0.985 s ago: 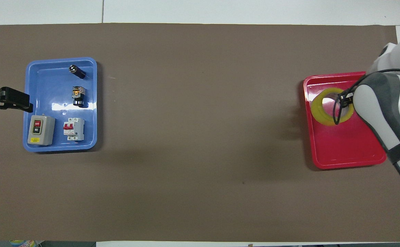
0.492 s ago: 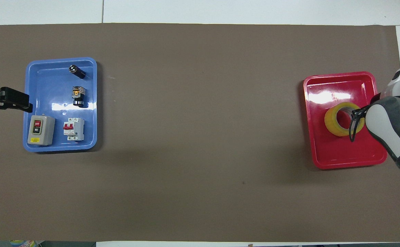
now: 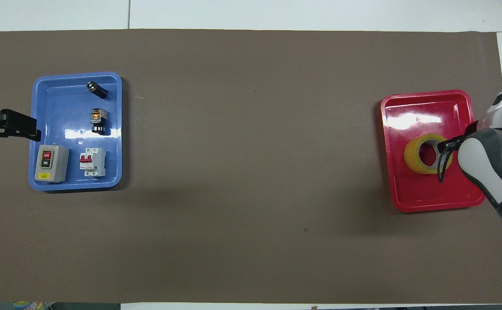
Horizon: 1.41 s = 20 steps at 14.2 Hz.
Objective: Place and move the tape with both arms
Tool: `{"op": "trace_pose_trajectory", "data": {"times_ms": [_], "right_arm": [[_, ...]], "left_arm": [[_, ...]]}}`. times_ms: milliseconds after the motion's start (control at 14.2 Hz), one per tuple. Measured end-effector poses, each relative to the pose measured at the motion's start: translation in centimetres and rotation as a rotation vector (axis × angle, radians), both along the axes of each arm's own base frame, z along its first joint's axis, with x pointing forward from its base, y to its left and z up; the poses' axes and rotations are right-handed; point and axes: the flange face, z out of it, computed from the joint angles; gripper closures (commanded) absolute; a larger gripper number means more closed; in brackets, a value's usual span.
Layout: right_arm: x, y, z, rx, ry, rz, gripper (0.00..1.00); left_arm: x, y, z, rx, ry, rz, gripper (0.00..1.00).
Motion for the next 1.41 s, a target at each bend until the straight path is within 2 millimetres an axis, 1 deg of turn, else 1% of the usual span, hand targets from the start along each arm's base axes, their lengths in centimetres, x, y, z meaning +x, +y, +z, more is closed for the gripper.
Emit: {"op": "trace_pose_trajectory", "data": {"times_ms": [70, 141, 281, 352, 422, 492, 563, 704, 774, 844, 915, 1055, 1196, 1266, 1407], "right_arm": [[0.4, 0.7, 2.7, -0.001, 0.009, 0.009, 0.00], [1.0, 1.8, 6.1, -0.003, 0.011, 0.024, 0.00], [2.0, 4.8, 13.2, -0.008, -0.002, 0.031, 0.00], [2.2, 6.3, 16.4, -0.013, -0.013, 0.014, 0.00], [2.3, 7.4, 19.0, -0.016, -0.021, -0.006, 0.00], [2.2, 8.2, 21.2, -0.009, -0.026, -0.029, 0.00], [1.9, 8.4, 23.0, 0.004, -0.031, -0.060, 0.00], [0.3, 8.1, 26.2, 0.020, -0.040, -0.148, 0.00], [-0.7, 8.1, 27.3, 0.018, -0.037, -0.171, 0.00], [-1.5, 8.2, 27.8, 0.016, -0.025, -0.178, 0.00], [-2.1, 8.2, 27.9, 0.014, -0.012, -0.184, 0.00], [-2.5, 7.5, 27.6, 0.011, 0.008, -0.204, 0.00], [-2.9, 5.7, 27.2, 0.011, 0.024, -0.238, 0.00], [-3.0, 5.2, 27.0, 0.011, 0.034, -0.249, 0.00], [-3.1, 5.2, 26.6, 0.011, 0.047, -0.249, 0.00]], "left_arm": [[0.0, 0.0, 0.0, 0.000, 0.000, 0.000, 0.00], [0.0, 0.0, 0.0, 0.000, 0.000, 0.000, 0.00], [0.0, 0.0, 0.0, 0.000, 0.000, 0.000, 0.00], [0.0, 0.0, 0.0, 0.000, 0.000, 0.000, 0.00], [0.0, 0.0, 0.0, 0.000, 0.000, 0.000, 0.00], [0.0, 0.0, 0.0, 0.000, 0.000, 0.000, 0.00], [0.0, 0.0, 0.0, 0.000, 0.000, 0.000, 0.00], [0.0, 0.0, 0.0, 0.000, 0.000, 0.000, 0.00], [0.0, 0.0, 0.0, 0.000, 0.000, 0.000, 0.00], [0.0, 0.0, 0.0, 0.000, 0.000, 0.000, 0.00], [0.0, 0.0, 0.0, 0.000, 0.000, 0.000, 0.00], [0.0, 0.0, 0.0, 0.000, 0.000, 0.000, 0.00], [0.0, 0.0, 0.0, 0.000, 0.000, 0.000, 0.00], [0.0, 0.0, 0.0, 0.000, 0.000, 0.000, 0.00], [0.0, 0.0, 0.0, 0.000, 0.000, 0.000, 0.00]]}}
